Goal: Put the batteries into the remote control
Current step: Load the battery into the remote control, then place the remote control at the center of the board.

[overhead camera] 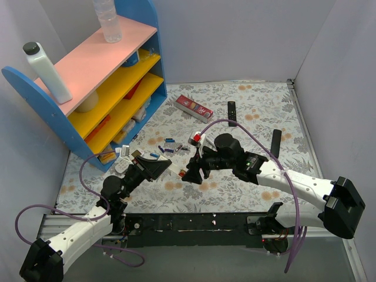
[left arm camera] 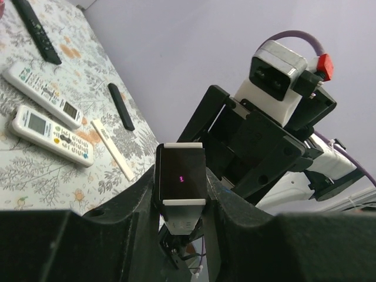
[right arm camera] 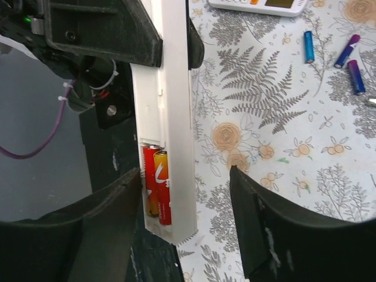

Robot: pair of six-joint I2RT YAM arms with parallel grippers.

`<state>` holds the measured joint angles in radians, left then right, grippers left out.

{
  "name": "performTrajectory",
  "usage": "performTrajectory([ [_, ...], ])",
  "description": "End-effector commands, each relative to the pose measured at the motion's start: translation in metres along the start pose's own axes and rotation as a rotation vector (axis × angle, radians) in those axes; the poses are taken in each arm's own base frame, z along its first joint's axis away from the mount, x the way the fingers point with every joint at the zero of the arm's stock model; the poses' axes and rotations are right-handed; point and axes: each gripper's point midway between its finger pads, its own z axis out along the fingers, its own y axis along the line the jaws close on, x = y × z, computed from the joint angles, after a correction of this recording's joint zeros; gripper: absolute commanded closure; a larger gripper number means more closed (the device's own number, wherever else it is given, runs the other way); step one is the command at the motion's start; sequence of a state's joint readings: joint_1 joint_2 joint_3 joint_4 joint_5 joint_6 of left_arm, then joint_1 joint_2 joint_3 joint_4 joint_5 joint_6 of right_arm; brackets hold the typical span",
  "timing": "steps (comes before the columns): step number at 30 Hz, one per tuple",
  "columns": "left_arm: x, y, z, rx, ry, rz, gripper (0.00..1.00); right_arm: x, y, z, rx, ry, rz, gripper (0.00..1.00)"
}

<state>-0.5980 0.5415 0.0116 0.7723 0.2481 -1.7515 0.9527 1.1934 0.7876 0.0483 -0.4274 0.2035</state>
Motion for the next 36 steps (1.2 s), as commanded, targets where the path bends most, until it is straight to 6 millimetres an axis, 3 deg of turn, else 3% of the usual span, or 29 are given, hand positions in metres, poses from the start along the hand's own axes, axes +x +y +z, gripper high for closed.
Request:
performTrajectory([
  [1,0.04,0.066,-0.027,-0.207,0.094,-0.077,1.0,-0.025,-0.019,-0.006,0.127,-0.044,-0.086,0.28],
  [7,0.04,0.082,-0.028,-0.309,0.087,-0.119,1.0,-0.025,-0.04,-0.006,0.325,0.024,-0.208,0.22],
  [13,0.038,0.084,-0.027,-0.342,0.08,-0.148,1.0,-0.024,-0.04,0.012,0.399,0.08,-0.29,0.21],
  [20,0.037,0.086,-0.028,-0.36,0.066,-0.161,1.0,-0.012,-0.026,0.035,0.378,0.154,-0.327,0.21],
  [28,0.036,0.09,-0.03,-0.378,0.059,-0.164,1.0,-0.009,-0.014,0.043,0.351,0.16,-0.313,0.22],
  [36,0.034,0.084,-0.028,-0.362,0.054,-0.167,1.0,0.004,-0.022,0.049,0.374,0.205,-0.31,0.25],
])
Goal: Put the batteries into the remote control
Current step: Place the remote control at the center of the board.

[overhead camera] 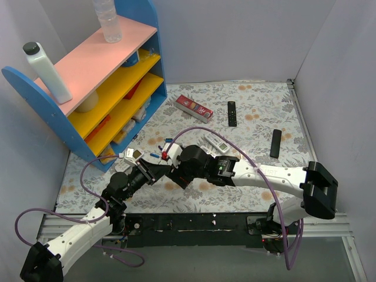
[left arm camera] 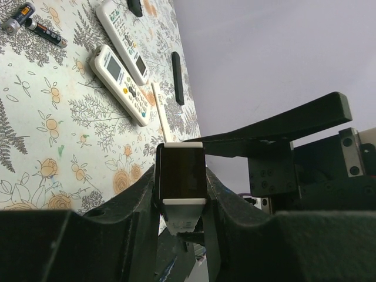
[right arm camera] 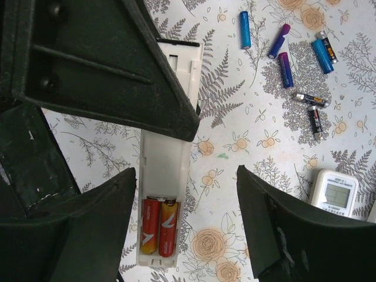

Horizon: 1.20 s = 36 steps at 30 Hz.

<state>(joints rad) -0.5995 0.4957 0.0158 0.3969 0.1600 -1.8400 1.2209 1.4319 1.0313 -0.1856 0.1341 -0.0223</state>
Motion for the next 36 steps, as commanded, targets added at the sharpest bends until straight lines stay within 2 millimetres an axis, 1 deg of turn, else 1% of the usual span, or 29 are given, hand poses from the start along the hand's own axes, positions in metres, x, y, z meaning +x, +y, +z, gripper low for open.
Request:
performTrajectory([
  [1,0.008,0.021,-0.005,-0.033,0.006,-0.013,1.0,-0.01,-0.003,0.006,0.031,-0.002,0.004,0.28],
  [3,0.008,0.02,-0.005,-0.03,0.006,-0.018,1.0,-0.009,-0.003,0.007,0.033,0.005,0.005,0.31],
  [6,0.008,0.019,-0.005,-0.027,0.007,-0.017,1.0,-0.008,-0.002,0.007,0.033,0.02,0.006,0.42],
  [7,0.008,0.018,-0.005,-0.024,0.004,-0.015,1.0,-0.008,-0.001,0.007,0.031,0.018,0.003,0.51],
  [9,0.008,0.018,-0.005,-0.028,0.007,-0.016,1.0,-0.009,-0.002,0.003,0.039,0.016,0.005,0.61],
  [10,0.008,0.021,-0.005,-0.037,0.005,-0.014,0.97,-0.009,-0.003,0.001,0.041,0.017,0.005,0.7],
  [12,0.007,0.026,-0.005,-0.062,0.003,-0.002,0.88,-0.009,-0.004,-0.002,0.041,0.017,0.006,0.8],
  [13,0.005,0.024,-0.004,-0.066,-0.006,0.006,0.74,-0.008,-0.005,-0.005,0.047,0.017,0.006,0.84],
  [14,0.001,0.024,-0.004,-0.074,-0.021,0.029,0.68,-0.006,-0.006,-0.007,0.053,0.027,0.005,0.86],
  [15,0.002,0.031,-0.005,-0.109,-0.018,0.041,0.61,0.0,-0.01,-0.01,0.068,0.049,0.004,0.87],
  [16,-0.005,0.022,-0.005,-0.104,-0.036,0.058,0.56,0.004,-0.011,-0.012,0.075,0.061,0.03,0.89],
  [17,-0.009,0.022,-0.005,-0.118,-0.051,0.079,0.44,0.009,-0.014,-0.013,0.081,0.076,0.037,0.89],
  [18,-0.015,0.026,-0.008,-0.156,-0.075,0.11,0.38,0.013,-0.016,-0.015,0.089,0.086,0.048,0.9],
  [19,-0.026,0.015,-0.009,-0.157,-0.113,0.133,0.33,0.02,-0.023,-0.016,0.102,0.103,0.061,0.9],
  [20,-0.034,0.012,-0.011,-0.171,-0.139,0.148,0.22,0.032,-0.025,-0.016,0.11,0.132,0.079,0.9],
  [21,-0.041,0.02,-0.018,-0.233,-0.171,0.178,0.17,0.04,-0.028,-0.016,0.115,0.151,0.092,0.9],
  [22,-0.047,0.017,-0.022,-0.247,-0.194,0.191,0.13,0.05,-0.037,-0.017,0.129,0.18,0.116,0.9],
  [23,-0.058,0.002,-0.026,-0.24,-0.228,0.201,0.09,0.063,-0.038,-0.017,0.125,0.209,0.127,0.9],
  [24,-0.062,0.004,-0.034,-0.273,-0.243,0.221,0.02,0.072,-0.038,-0.015,0.114,0.234,0.136,0.9],
  [25,-0.072,0.0,-0.039,-0.293,-0.287,0.231,0.02,0.079,-0.042,-0.014,0.12,0.249,0.151,0.9],
  [26,-0.082,-0.016,-0.046,-0.279,-0.323,0.242,0.02,0.088,-0.042,-0.013,0.115,0.27,0.157,0.9],
  [27,-0.086,-0.016,-0.053,-0.306,-0.337,0.252,0.02,0.095,-0.041,-0.01,0.104,0.292,0.162,0.9],
  [28,-0.096,-0.023,-0.061,-0.307,-0.382,0.274,0.02,0.099,-0.042,-0.009,0.102,0.303,0.166,0.9],
  [29,-0.101,-0.028,-0.066,-0.309,-0.402,0.287,0.02,0.102,-0.042,-0.007,0.1,0.313,0.167,0.9],
  [30,-0.108,-0.042,-0.075,-0.3,-0.428,0.3,0.02,0.108,-0.039,-0.003,0.088,0.333,0.164,0.89],
  [31,-0.118,-0.047,-0.083,-0.309,-0.471,0.325,0.02,0.11,-0.039,-0.001,0.084,0.339,0.166,0.89],
  [33,-0.127,-0.061,-0.096,-0.301,-0.508,0.357,0.02,0.117,-0.037,0.006,0.068,0.364,0.159,0.89],
  [35,-0.135,-0.07,-0.106,-0.299,-0.54,0.414,0.02,0.119,-0.036,0.011,0.058,0.378,0.153,0.88],
  [36,-0.137,-0.074,-0.109,-0.288,-0.549,0.434,0.02,0.125,-0.033,0.015,0.047,0.403,0.153,0.87],
])
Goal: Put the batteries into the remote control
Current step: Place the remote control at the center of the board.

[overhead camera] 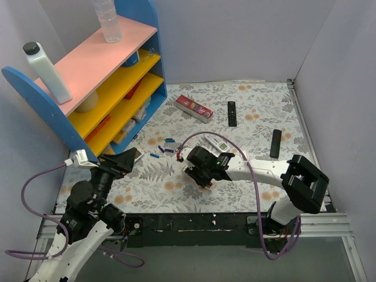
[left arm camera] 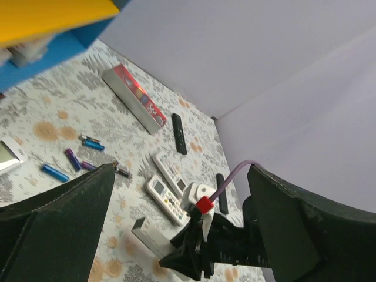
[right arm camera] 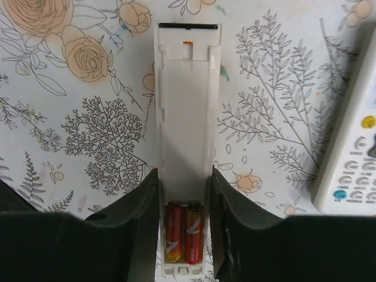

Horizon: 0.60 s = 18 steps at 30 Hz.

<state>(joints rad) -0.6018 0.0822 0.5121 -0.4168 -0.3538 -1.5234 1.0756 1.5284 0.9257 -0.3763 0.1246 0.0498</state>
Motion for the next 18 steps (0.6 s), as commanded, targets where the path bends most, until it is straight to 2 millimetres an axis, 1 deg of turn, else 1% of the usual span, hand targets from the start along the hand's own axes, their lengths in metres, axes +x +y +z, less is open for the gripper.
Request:
performTrajectory([
  [1,-0.023,0.014,-0.013,-0.07,-0.066,0.166,0.02,-0.005,0.009,0.012,-0.048,0.012,-0.013,0.87],
  [2,-0.024,0.011,-0.015,-0.044,-0.066,0.211,0.02,-0.005,0.01,0.015,-0.051,0.02,-0.015,0.86],
  [3,-0.026,0.007,-0.015,-0.023,-0.075,0.221,0.02,0.0,0.012,0.02,-0.06,0.045,-0.017,0.85],
  [5,-0.026,0.006,-0.015,-0.005,-0.074,0.245,0.02,0.0,0.014,0.023,-0.071,0.058,-0.021,0.81],
  [6,-0.025,0.003,-0.016,0.012,-0.071,0.261,0.02,0.003,0.016,0.026,-0.081,0.073,-0.025,0.79],
  [7,-0.026,0.003,-0.016,0.014,-0.073,0.266,0.02,0.006,0.016,0.027,-0.085,0.087,-0.025,0.71],
  [9,-0.024,0.003,-0.014,0.02,-0.07,0.28,0.02,0.006,0.018,0.027,-0.094,0.097,-0.027,0.59],
  [10,-0.023,0.003,-0.014,0.021,-0.069,0.282,0.02,0.007,0.018,0.026,-0.095,0.107,-0.027,0.48],
  [11,-0.021,0.002,-0.012,0.028,-0.063,0.286,0.02,0.004,0.018,0.025,-0.097,0.105,-0.027,0.42],
  [12,-0.019,0.002,-0.011,0.032,-0.051,0.293,0.02,0.003,0.017,0.022,-0.094,0.103,-0.023,0.34],
  [14,-0.017,0.002,-0.01,0.03,-0.042,0.306,0.02,-0.001,0.017,0.016,-0.09,0.099,-0.018,0.26],
  [15,-0.017,0.003,-0.01,0.027,-0.039,0.309,0.02,-0.007,0.015,0.01,-0.081,0.079,-0.011,0.21],
  [17,-0.016,0.003,-0.008,0.019,-0.032,0.321,0.02,-0.011,0.012,0.002,-0.068,0.077,0.014,0.17],
  [18,-0.015,0.004,-0.007,0.019,-0.028,0.325,0.02,-0.02,0.005,-0.007,-0.046,0.047,0.049,0.14],
])
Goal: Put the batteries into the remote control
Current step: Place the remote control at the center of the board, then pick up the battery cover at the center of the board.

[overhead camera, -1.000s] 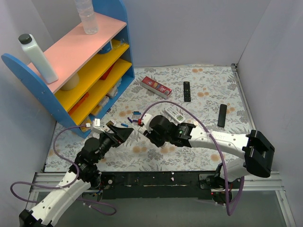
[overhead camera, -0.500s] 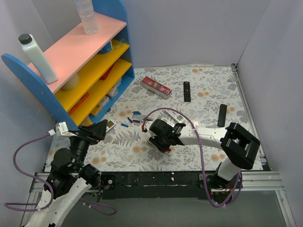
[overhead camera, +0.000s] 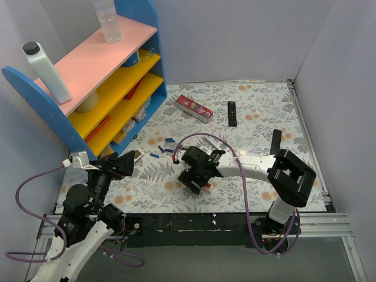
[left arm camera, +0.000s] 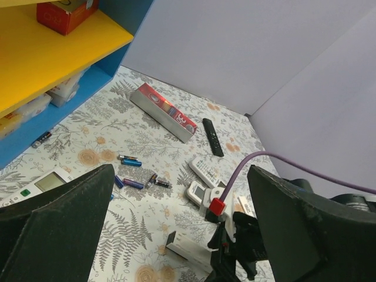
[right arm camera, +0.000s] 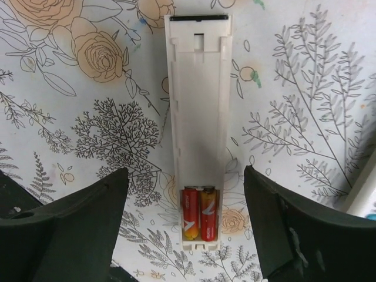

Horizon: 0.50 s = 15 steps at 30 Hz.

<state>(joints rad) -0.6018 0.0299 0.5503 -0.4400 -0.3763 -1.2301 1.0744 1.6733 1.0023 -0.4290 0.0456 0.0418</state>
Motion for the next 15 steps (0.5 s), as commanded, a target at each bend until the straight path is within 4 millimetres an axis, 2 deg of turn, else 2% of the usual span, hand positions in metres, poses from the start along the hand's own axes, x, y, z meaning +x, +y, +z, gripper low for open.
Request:
performTrajectory([
  [1,0.01,0.0,0.006,0.0,0.046,0.065,0.02,-0.029,-0.011,-0.041,0.038,-0.086,0.089,0.12],
  [5,0.014,0.003,0.008,-0.01,0.062,0.08,0.02,-0.031,-0.04,-0.077,0.067,-0.141,0.257,0.11],
  [6,0.014,0.003,0.008,-0.012,0.062,0.079,0.02,-0.024,-0.054,-0.083,0.084,-0.136,0.314,0.11],
  [8,0.016,0.003,0.008,-0.014,0.071,0.081,0.02,-0.014,-0.071,-0.094,0.123,-0.149,0.378,0.11],
  [9,0.016,0.003,0.008,-0.015,0.073,0.081,0.02,-0.002,-0.09,-0.098,0.167,-0.133,0.434,0.11],
  [11,0.016,0.004,0.008,-0.021,0.074,0.082,0.02,0.014,-0.105,-0.102,0.203,-0.11,0.484,0.11],
  [12,0.016,0.004,0.008,-0.021,0.072,0.081,0.02,0.026,-0.123,-0.106,0.254,-0.097,0.537,0.12],
  [15,0.015,0.002,0.006,-0.003,0.067,0.078,0.02,0.055,-0.151,-0.11,0.321,-0.054,0.643,0.13],
])
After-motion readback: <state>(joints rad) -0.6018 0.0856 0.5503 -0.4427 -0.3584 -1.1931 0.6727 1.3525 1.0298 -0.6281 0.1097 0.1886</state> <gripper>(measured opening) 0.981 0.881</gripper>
